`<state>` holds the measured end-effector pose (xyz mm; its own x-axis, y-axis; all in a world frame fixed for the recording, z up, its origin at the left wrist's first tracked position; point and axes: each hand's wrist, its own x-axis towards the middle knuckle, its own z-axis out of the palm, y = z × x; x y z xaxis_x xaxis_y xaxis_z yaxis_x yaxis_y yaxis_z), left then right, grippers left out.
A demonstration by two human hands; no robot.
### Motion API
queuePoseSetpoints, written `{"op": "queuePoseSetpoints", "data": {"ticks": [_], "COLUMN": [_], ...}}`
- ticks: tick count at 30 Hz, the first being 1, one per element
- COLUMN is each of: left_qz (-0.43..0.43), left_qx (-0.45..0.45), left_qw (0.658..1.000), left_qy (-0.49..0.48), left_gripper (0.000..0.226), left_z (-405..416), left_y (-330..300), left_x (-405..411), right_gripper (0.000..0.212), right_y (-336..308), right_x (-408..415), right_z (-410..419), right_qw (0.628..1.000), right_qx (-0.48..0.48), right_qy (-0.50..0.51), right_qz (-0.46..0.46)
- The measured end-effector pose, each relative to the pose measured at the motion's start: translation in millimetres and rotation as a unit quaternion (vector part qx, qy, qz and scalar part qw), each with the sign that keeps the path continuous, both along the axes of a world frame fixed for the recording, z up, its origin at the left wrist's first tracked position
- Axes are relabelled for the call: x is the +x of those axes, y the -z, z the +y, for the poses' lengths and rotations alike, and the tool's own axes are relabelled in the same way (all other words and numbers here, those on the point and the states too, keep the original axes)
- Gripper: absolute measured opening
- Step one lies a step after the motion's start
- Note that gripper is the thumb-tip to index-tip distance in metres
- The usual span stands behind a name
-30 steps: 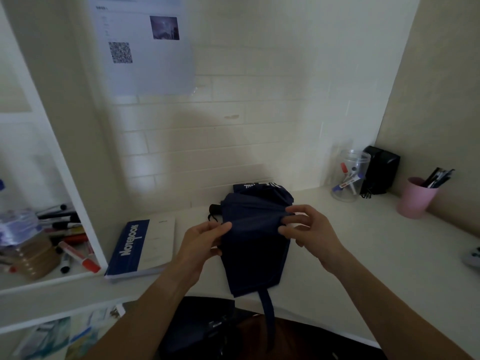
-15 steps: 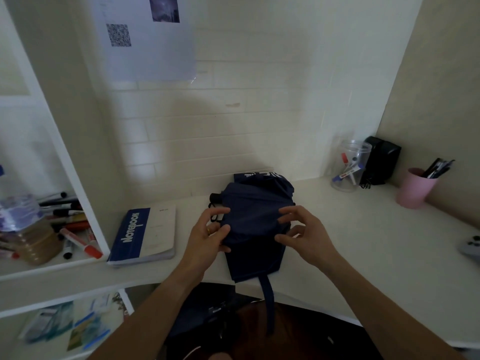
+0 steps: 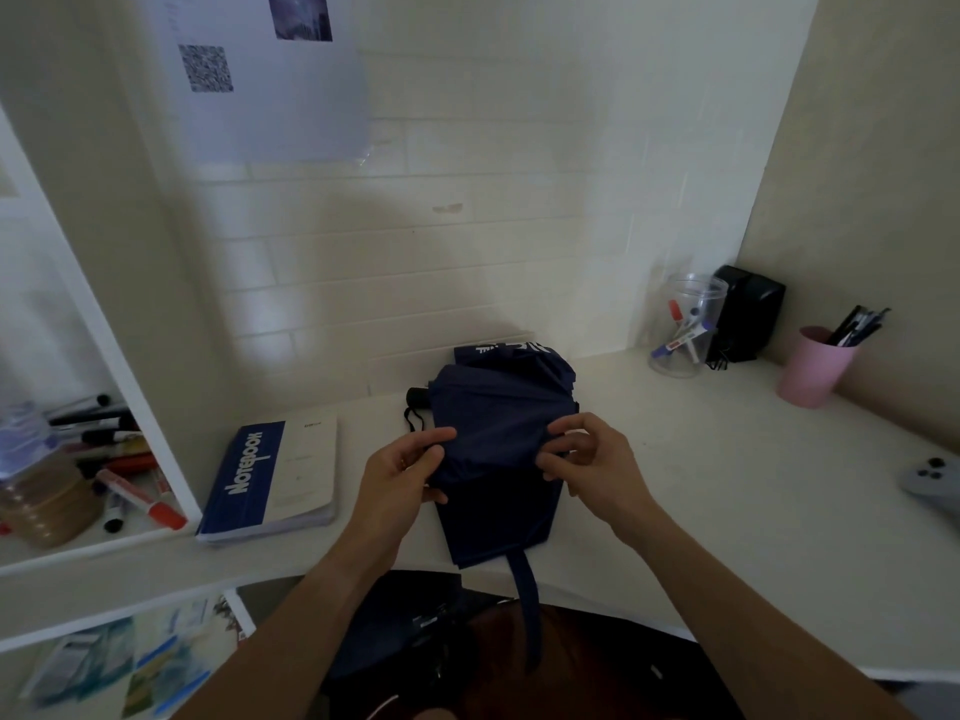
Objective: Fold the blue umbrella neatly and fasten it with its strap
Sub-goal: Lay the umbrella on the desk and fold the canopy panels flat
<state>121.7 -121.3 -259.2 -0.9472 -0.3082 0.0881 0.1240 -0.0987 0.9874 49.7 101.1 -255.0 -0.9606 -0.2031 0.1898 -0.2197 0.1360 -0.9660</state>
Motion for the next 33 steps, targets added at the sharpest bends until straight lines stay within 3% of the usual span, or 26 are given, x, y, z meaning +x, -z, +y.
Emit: {"op": "queuePoseSetpoints", "data": {"ticks": [12, 19, 29, 33], "left_qz": [0.002, 0.020, 0.006, 0.010], "left_qx": [-0.014, -0.042, -0.069, -0.080], "left_qw": [1.000, 0.999, 0.998, 0.997], "left_qy": [-0.001, -0.018, -0.008, -0.017], "left_gripper": [0.025, 0.022, 0.017, 0.017], "left_z": [0.6, -0.5, 2.4, 2.3], "left_y": [4.5, 11.6, 20.9, 24.7], "left_x": [0.2, 3.2, 10.6, 14.7], "right_gripper": [0.029, 0.033, 0.028, 0.025], "right_y": [4.9, 10.7, 6.8, 10.4], "right_x": [4.2, 3.7, 12.1, 15.6], "right_z": [4.0, 14.2, 13.1, 16.4], "right_qw": [0.999, 0.988, 0.986, 0.977], "right_qx": [-0.035, -0.126, -0.100, -0.142], "right_qy": [0.001, 0.037, 0.028, 0.027], "right_qz": [-0.022, -0.087, -0.128, -0.159]}}
